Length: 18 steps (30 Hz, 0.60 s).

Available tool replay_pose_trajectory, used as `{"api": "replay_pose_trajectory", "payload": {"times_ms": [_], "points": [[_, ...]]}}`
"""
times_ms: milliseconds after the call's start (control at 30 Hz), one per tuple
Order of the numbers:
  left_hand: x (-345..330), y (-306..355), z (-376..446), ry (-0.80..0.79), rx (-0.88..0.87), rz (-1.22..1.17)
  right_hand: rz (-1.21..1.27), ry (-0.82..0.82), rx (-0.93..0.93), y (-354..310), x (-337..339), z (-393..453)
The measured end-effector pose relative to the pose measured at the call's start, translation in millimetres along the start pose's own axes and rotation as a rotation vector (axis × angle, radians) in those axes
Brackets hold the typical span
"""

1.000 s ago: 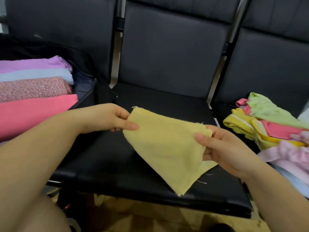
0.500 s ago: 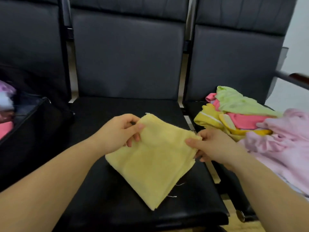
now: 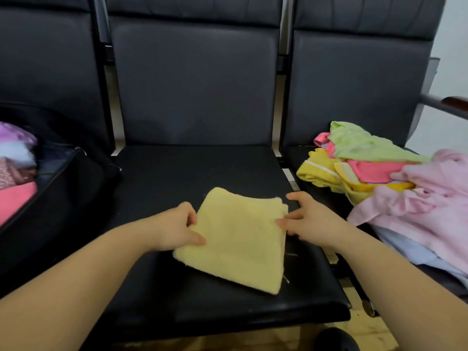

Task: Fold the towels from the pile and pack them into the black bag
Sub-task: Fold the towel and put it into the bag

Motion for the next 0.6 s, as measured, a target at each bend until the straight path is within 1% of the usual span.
{"api": "replay_pose_trajectory", "payload": {"times_ms": [67, 100, 133, 167, 233, 300, 367, 500, 567, 600], "points": [[-22, 4, -14, -0.175, -0.041, 0.001, -0.125, 0.019, 0.069, -8, -3, -7], [-30, 6, -23, -0.219, -0.062, 0.021, -0.185, 0.039, 0.111, -14, -5, -12], [-33, 9, -30, -0.216, -0.089, 0.086, -0.237, 0.051, 0.166, -20, -10, -19], [-33, 11, -36, -0.176, -0.115, 0.177, -0.270, 0.047, 0.226, -27, -16, -25], [-31, 19, -46, -0.065, -0.207, 0.298, -0.312, -0.027, 0.308, -36, -33, -37], [-36, 27, -55, -0.011, -0.324, 0.330, -0.376, -0.123, 0.314, -37, -51, -43], [-42, 30, -63, 0.038, -0.403, 0.372, -0.406, -0.162, 0.294, -33, -58, -44], [-49, 22, -69, 0.150, -0.433, 0.451, -0.374, -0.182, 0.268, -25, -58, -46], [-54, 21, -70, 0.201, -0.416, 0.507, -0.382, -0.192, 0.270, -25, -58, -47], [-55, 21, -69, 0.182, -0.394, 0.482, -0.391, -0.196, 0.274, -26, -59, -48]]}}
Point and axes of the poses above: each hand's wrist, its own z-axis towards the middle knuckle, its own x-axis out of the back of the hand, y = z × x, the point moved 9 cm from there along z, towards the middle knuckle, and after that the axes turned 15 degrees about -y, right-handed, at the moved point
